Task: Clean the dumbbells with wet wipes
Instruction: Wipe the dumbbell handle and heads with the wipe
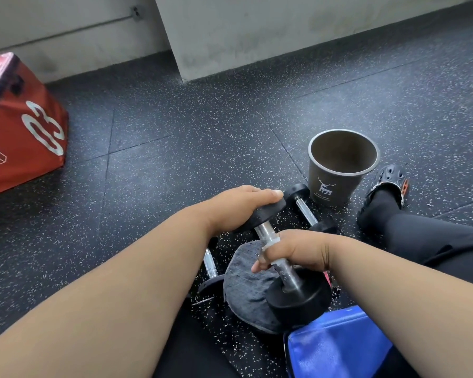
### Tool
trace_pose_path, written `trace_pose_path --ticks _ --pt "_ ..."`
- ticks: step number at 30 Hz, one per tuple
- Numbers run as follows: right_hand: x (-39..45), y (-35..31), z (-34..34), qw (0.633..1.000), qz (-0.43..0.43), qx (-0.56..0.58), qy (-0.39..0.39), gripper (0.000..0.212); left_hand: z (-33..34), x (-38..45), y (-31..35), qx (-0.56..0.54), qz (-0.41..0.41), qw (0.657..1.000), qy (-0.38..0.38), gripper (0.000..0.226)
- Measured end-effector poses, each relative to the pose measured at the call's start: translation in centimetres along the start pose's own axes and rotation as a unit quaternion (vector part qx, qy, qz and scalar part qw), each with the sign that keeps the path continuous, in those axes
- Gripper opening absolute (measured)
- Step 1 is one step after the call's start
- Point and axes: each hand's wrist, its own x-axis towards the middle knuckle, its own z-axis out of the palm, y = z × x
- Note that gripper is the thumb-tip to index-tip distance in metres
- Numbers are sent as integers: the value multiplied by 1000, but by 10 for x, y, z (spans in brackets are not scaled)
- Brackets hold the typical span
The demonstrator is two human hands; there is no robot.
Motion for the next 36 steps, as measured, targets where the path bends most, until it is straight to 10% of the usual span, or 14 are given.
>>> trace_pose_path --ticks 2,7,13,18,36 --pt "-2 -3 0 998 -5 -60 17 44 -1 0 -3 -8 -1 1000 0 52" --pt "-13 -1 -2 993 12 -120 -10 15 0 1 -4 9 4 1000 -11 64" --pt "-14 0 -1 990 26 -138 10 52 -1 -3 1 28 9 1000 -2 58" --pt "-17 -2 -3 987 21 -150 47 27 -1 -2 -2 29 15 999 -10 73" --pt "-2 -4 20 978 -85 167 93 38 0 -3 -1 5 25 1000 -10 58"
